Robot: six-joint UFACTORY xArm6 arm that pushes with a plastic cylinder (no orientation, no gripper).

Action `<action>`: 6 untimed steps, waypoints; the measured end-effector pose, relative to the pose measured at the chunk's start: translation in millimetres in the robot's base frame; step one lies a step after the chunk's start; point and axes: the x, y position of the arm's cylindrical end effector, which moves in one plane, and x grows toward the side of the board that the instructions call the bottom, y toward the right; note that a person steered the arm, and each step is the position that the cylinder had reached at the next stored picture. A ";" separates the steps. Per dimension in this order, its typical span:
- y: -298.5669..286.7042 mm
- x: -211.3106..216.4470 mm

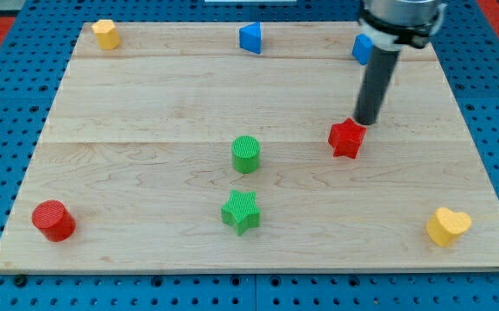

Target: Move the red star towards center

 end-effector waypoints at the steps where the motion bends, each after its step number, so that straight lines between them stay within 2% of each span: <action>1: 23.3 27.4; 2: -16.0 40.7; 3: -20.1 45.5; 4: -47.7 49.8; 5: -95.1 40.0; 6: -98.0 8.8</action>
